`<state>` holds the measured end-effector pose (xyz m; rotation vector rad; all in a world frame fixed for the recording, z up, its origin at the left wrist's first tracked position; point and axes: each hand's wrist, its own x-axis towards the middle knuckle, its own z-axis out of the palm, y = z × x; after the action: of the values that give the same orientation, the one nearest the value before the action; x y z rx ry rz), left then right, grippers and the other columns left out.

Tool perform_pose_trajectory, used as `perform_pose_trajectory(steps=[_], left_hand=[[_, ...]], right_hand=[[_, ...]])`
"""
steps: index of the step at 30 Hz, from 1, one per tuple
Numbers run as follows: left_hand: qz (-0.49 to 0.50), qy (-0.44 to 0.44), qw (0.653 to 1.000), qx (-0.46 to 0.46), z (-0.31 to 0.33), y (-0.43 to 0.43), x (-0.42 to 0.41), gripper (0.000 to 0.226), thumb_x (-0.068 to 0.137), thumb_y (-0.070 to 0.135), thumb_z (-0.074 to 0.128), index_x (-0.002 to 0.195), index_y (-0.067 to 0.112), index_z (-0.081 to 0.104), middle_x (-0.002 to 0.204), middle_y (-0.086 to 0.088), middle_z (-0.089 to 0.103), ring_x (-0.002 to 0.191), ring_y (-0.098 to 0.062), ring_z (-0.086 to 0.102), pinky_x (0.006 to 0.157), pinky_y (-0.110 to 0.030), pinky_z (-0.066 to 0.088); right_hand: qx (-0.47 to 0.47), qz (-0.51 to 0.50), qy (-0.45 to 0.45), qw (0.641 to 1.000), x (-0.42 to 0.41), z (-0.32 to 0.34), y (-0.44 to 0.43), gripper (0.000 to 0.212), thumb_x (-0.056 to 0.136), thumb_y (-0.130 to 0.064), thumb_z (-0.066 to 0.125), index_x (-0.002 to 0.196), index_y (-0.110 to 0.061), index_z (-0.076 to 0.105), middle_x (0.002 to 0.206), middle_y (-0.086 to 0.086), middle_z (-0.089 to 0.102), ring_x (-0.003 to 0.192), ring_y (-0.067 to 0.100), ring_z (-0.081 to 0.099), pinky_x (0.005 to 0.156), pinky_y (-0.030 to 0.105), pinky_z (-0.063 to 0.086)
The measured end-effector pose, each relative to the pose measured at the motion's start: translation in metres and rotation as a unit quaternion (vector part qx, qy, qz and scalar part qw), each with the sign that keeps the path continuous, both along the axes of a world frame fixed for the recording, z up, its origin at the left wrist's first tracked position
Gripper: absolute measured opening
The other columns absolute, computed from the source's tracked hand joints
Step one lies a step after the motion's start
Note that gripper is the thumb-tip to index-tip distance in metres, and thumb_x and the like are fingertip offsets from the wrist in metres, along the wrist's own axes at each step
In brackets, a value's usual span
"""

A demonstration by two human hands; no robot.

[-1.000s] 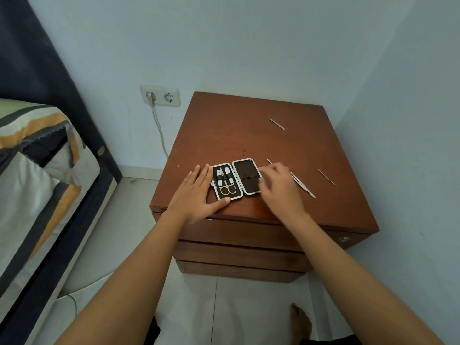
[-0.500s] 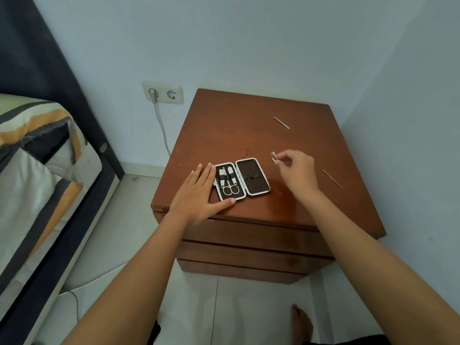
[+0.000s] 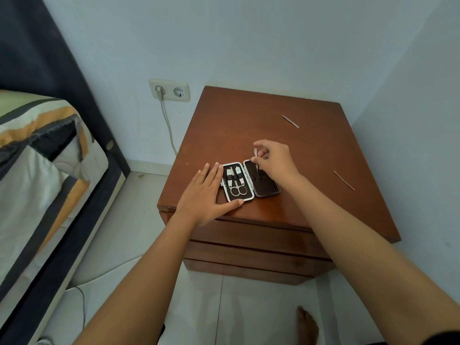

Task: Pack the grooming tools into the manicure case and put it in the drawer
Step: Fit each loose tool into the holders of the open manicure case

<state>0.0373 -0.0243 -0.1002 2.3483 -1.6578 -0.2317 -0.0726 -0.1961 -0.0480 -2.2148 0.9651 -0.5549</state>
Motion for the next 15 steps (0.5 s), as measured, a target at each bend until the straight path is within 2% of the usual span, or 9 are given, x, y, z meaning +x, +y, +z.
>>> perform_pose_trajectory(steps=[2,5,7,9,15], left_hand=[[0.0,0.002,1.0,0.0,0.001,0.0,-0.001,0.108,0.068,0.085,0.017,0.149,0.017,-0.003,0.159,0.002,-0.003,0.145,-0.014,-0.011,0.115,-0.031,-0.008],[0.002,0.002,1.0,-0.001,0.001,0.001,-0.001,0.108,0.068,0.085,0.017,0.149,0.017,-0.002,0.159,0.001,-0.003,0.145,-0.014,-0.01,0.117,-0.031,-0.006],[0.002,0.001,1.0,-0.001,0.002,0.001,-0.001,0.108,0.068,0.085,0.016,0.149,0.016,-0.002,0.159,0.001,-0.003,0.145,-0.014,-0.01,0.117,-0.032,-0.005],[0.003,0.0,1.0,0.001,0.002,0.001,-0.002,0.109,0.067,0.085,0.016,0.149,0.016,-0.002,0.159,0.001,-0.002,0.145,-0.014,-0.009,0.117,-0.033,-0.005],[0.005,0.0,1.0,0.004,0.003,0.001,-0.002,0.109,0.066,0.086,0.014,0.149,0.017,-0.003,0.159,0.002,-0.003,0.145,-0.014,-0.009,0.117,-0.032,-0.005]], right_hand=[[-0.015,0.029,0.067,0.997,-0.003,-0.001,-0.001,0.035,0.08,-0.01,0.069,0.115,-0.009,0.062,0.084,0.002,0.056,0.083,0.018,0.053,0.092,0.041,0.049],[-0.108,0.07,0.154,0.98,-0.016,-0.007,0.005,0.038,0.087,-0.024,0.06,0.124,-0.012,0.056,0.114,0.006,0.055,0.11,0.024,0.047,0.096,0.039,0.043],[-0.172,0.096,0.147,0.969,-0.03,-0.014,0.014,0.041,0.091,-0.027,0.053,0.128,-0.012,0.051,0.127,0.005,0.052,0.12,0.023,0.042,0.1,0.039,0.039],[-0.197,0.123,0.134,0.963,-0.042,-0.022,0.022,0.042,0.093,-0.026,0.049,0.131,-0.01,0.048,0.135,0.005,0.049,0.128,0.023,0.039,0.105,0.041,0.037],[-0.181,0.128,0.136,0.965,-0.055,-0.031,0.032,0.044,0.096,-0.025,0.042,0.137,-0.01,0.041,0.144,0.004,0.043,0.135,0.019,0.033,0.111,0.036,0.031]])
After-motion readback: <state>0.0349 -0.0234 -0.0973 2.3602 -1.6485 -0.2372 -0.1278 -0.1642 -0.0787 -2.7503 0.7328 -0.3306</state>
